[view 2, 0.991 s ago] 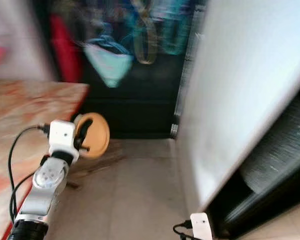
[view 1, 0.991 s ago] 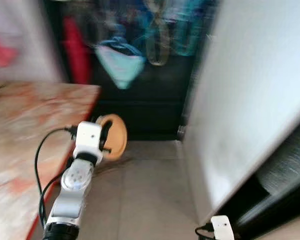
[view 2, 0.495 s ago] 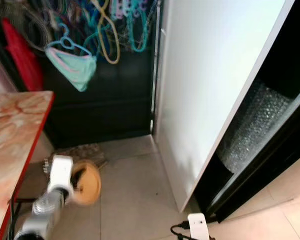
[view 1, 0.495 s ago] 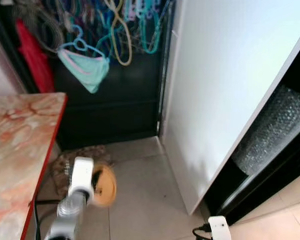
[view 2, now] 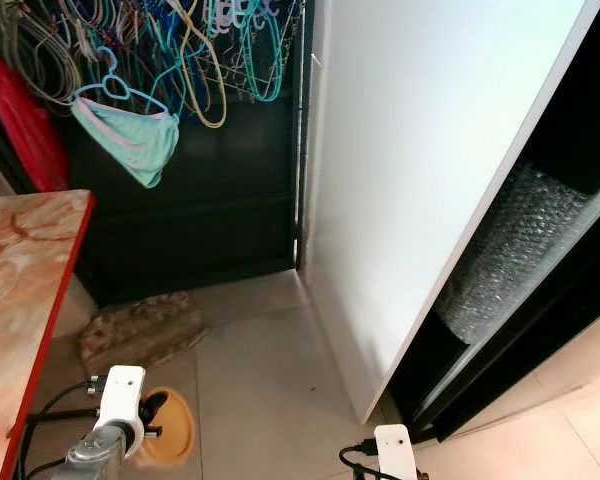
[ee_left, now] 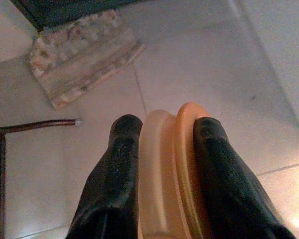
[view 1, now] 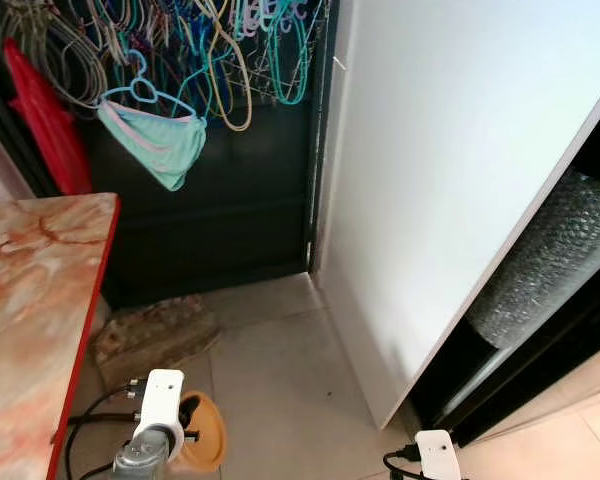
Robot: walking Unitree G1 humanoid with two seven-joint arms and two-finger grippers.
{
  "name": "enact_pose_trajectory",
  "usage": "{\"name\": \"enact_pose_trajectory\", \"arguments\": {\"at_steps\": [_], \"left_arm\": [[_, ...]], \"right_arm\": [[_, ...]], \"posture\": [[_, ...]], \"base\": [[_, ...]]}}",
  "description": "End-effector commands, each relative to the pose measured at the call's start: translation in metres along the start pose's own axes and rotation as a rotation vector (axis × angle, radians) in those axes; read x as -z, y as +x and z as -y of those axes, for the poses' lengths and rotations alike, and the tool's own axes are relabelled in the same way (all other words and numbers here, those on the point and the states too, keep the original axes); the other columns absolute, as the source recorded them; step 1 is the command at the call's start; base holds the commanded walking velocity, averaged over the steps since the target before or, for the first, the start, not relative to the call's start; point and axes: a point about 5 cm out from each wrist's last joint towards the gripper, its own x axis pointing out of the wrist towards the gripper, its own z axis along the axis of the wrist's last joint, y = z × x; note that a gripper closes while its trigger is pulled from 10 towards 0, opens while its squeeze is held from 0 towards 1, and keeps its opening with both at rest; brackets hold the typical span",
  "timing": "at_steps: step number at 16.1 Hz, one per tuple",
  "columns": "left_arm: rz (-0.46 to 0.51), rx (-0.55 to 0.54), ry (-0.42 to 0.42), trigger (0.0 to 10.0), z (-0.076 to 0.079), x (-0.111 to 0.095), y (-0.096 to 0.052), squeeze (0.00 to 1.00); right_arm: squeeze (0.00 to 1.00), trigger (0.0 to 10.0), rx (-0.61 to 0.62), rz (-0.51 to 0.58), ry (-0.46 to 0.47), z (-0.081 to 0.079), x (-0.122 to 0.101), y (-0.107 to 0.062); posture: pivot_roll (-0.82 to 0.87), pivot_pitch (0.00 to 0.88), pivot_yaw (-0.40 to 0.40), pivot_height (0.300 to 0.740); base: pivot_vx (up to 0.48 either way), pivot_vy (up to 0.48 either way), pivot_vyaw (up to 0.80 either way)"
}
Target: Restocking fridge
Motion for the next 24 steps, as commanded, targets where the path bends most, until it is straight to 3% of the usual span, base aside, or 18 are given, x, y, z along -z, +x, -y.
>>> {"name": "enact_pose_trajectory", "arguments": {"at_steps": [1,12,18,20,21,23,24], "left_arm": [[-0.037,-0.005,0.005,10.0,0.002,0.009,-0.001,0.0],[-0.113,-0.014,0.003,10.0,0.004,0.035,-0.009,0.0],[-0.148,-0.036,-0.011,10.0,0.001,0.043,-0.012,0.0],[-0.159,-0.053,-0.017,10.0,-0.004,0.047,-0.014,0.0],[-0.174,-0.068,-0.029,10.0,-0.007,0.051,-0.016,0.0],[-0.188,-0.066,-0.018,10.0,-0.009,0.055,-0.018,0.0],[-0.196,-0.075,-0.017,10.0,-0.012,0.058,-0.019,0.0]], "right_arm": [[0.0,10.0,0.017,-0.006,0.026,0.003,0.002,-0.001],[0.0,10.0,0.044,0.02,0.091,0.0,0.004,-0.001],[0.0,10.0,0.238,0.203,0.121,0.011,-0.006,-0.006],[0.0,10.0,0.348,0.481,0.066,0.079,-0.084,-0.02],[0.0,10.0,0.389,0.607,0.054,0.095,-0.112,-0.031],[0.0,10.0,0.362,0.732,0.025,0.089,-0.131,-0.039],[0.0,10.0,0.324,0.835,0.029,0.076,-0.148,-0.045]], "posture": [[0.02,0.0,0.003,0.74],[-0.01,0.0,0.02,0.74],[-0.03,0.0,0.022,0.74],[-0.07,0.0,0.03,0.74],[-0.09,0.0,0.035,0.74],[-0.08,0.0,0.033,0.74],[-0.08,0.0,0.03,0.74]], "base": [[0.0,0.0,-0.79],[0.0,0.0,-0.79],[0.0,0.0,0.0],[0.0,0.0,0.0],[0.0,0.0,0.0],[0.0,0.0,0.0],[0.0,0.0,0.0]]}}
